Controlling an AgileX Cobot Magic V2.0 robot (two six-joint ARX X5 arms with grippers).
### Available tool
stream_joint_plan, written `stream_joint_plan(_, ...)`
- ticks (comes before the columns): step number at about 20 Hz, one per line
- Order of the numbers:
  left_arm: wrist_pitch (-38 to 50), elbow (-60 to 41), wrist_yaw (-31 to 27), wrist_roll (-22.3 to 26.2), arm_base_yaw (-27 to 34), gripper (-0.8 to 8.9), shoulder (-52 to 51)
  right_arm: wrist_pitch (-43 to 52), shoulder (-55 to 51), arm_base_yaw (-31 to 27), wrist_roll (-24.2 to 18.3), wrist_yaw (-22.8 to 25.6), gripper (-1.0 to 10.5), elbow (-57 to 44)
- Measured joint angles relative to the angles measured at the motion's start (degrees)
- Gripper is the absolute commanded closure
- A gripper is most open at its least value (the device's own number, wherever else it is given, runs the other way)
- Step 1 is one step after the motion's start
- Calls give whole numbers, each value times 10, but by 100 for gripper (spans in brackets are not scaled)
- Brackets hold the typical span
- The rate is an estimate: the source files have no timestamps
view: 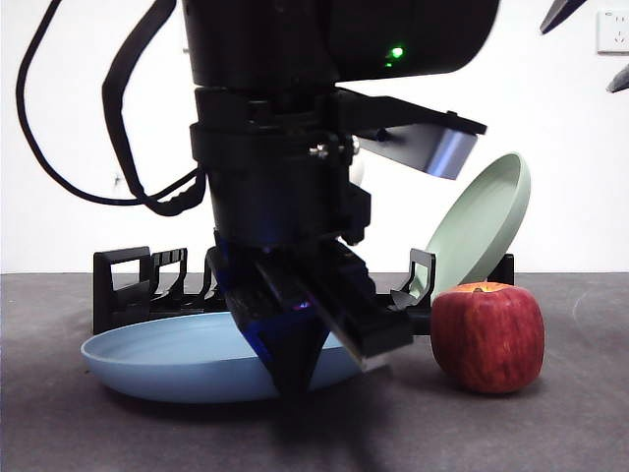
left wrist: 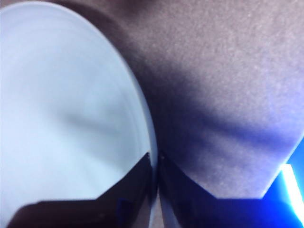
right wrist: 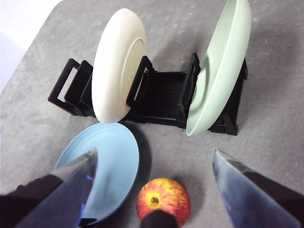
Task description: Take the blue plate from the plate rack,put the plate on the table,take the apple from the table,put the apple in the plate
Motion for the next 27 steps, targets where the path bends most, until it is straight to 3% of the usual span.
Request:
stream_joint_plan(2,-2,0,39,0,4,439,0,0,0,0,0,0,540,0)
stream_joint_plan(3,-5,0,41,-1,4,348,0,-1,0,0,0,0,540,0)
stream_joint_plan(4,-7,0,44,-3,3,333,0,-1,0,0,0,-1,539,0)
stream_joint_plan(8,-27,6,85,-39,4,333,-31,-11,0,10,-1,0,527,0)
stream_joint_plan(10,-31,26,80,-48,4,333,-79,-12,0,26,-5,-1,457,0)
stream_joint_plan(13,-33,80,-8,-48,4,333,-183,-13,2,66,-11,8,432,0)
stream_joint_plan(17,-36,192,-128,-28,28,333,-304,-31,25,151,-27,103,432,1)
stream_joint_plan(21,-61,330,-141,-7,68,333,-364,-39,99,245,-37,220,348,2)
stream_joint_plan(23,-67,382,-151,5,83,334,-378,-34,149,279,-45,250,345,2)
stream_joint_plan(27,-87,412,-192,26,96,334,-393,-10,254,301,-52,256,347,2)
